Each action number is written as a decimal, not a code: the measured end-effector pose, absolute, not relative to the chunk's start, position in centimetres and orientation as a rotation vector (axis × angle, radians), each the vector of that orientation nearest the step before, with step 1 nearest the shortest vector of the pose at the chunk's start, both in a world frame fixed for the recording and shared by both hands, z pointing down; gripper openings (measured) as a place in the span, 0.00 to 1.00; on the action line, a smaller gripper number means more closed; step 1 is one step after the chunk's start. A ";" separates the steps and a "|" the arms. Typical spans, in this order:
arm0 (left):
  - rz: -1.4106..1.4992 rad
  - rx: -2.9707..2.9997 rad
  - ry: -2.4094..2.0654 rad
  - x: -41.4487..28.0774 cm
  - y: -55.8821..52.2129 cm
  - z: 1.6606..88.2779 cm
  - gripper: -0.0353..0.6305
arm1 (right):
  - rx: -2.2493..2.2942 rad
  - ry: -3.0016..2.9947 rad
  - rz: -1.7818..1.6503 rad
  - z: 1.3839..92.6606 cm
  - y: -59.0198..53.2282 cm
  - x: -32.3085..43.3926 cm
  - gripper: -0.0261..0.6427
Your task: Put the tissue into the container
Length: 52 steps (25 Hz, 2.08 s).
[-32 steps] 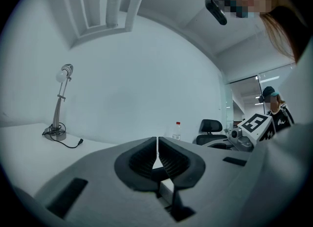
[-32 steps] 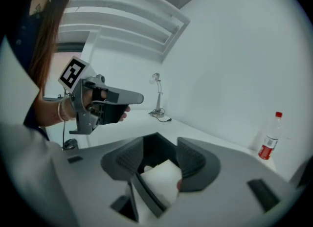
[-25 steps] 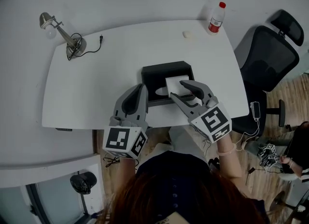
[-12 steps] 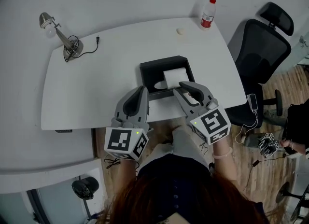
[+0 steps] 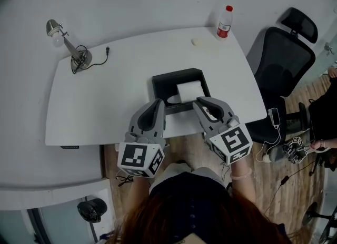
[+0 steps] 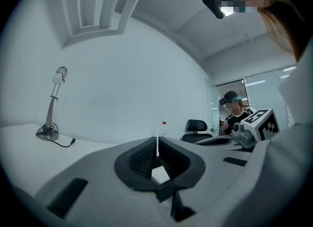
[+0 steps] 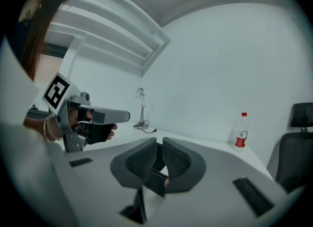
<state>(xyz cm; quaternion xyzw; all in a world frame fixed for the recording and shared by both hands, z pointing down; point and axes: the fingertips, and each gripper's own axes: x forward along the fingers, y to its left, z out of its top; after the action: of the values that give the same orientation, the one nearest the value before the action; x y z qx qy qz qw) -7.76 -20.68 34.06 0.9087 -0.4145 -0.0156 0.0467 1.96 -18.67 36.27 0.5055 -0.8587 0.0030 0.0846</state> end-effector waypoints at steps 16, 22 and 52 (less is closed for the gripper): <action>-0.016 2.732 -1.339 -6.0 -17.0 34.2 0.10 | 1.582 -2.606 -0.034 34.5 -14.3 4.8 0.08; -0.003 2.722 -1.376 -5.8 -14.9 34.1 0.10 | 1.573 -2.589 -0.081 34.2 -12.2 5.3 0.08; 0.086 2.759 -1.427 -5.0 -4.0 34.3 0.10 | 1.623 -2.533 -0.063 33.9 -2.0 6.2 0.08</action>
<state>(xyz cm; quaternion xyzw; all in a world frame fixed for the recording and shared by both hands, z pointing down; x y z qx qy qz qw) -5.02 -3.97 34.32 0.8878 -0.4591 0.0276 0.0170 6.20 -2.04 33.93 0.5381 -0.8400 -0.0207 0.0661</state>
